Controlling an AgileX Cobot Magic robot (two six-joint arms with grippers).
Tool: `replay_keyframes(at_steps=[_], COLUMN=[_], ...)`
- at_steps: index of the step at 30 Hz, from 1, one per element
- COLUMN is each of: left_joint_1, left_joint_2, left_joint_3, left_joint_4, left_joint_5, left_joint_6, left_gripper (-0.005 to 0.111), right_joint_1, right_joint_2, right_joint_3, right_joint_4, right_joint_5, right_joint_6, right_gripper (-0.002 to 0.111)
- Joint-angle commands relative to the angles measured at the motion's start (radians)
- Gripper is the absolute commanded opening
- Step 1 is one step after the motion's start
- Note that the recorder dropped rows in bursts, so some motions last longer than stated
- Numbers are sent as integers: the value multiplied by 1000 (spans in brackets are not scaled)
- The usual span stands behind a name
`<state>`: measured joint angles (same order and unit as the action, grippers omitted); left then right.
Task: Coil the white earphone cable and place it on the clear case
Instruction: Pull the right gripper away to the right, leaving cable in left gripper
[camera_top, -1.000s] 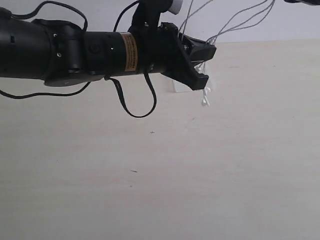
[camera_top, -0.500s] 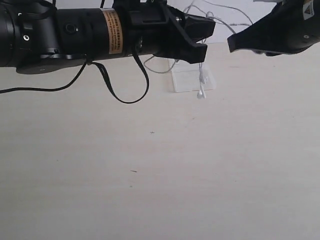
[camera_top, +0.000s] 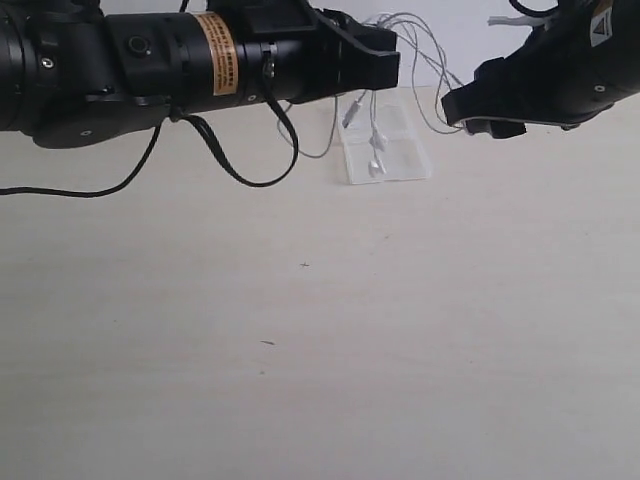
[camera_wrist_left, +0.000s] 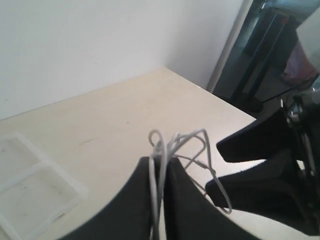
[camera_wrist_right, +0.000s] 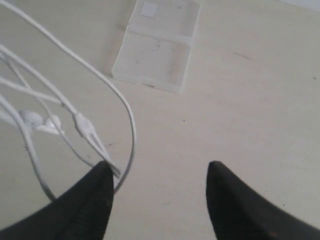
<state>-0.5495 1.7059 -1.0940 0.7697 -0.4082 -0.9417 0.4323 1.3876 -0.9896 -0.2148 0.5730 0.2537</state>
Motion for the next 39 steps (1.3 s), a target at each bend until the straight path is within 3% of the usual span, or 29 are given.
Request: replay_keyframes(at_steps=[1, 19, 27, 35, 39], left_joint_1=[30, 50, 50, 50, 50], left_joint_2=[-11, 20, 108, 206, 256], left_joint_3=[1, -19, -118, -222, -272], left_joint_4=[-20, -18, -16, -19, -65], left_joint_5=[13, 12, 21, 27, 27], left_joint_6=[-6, 36, 36, 13, -9], left_gripper=[0, 0, 0, 0, 0], right_joint_1=[-3, -3, -3, -3, -3], right_joint_2=[-7, -161, -302, -498, -571], right_joint_3=[-4, 10, 245, 513, 618], right_joint_4=[70, 163, 215, 253, 269], right_joint_5=[-3, -24, -291, -565, -660], right_joint_6=[-73, -120, -120, -113, -100], right_gripper=[59, 59, 48, 24, 22])
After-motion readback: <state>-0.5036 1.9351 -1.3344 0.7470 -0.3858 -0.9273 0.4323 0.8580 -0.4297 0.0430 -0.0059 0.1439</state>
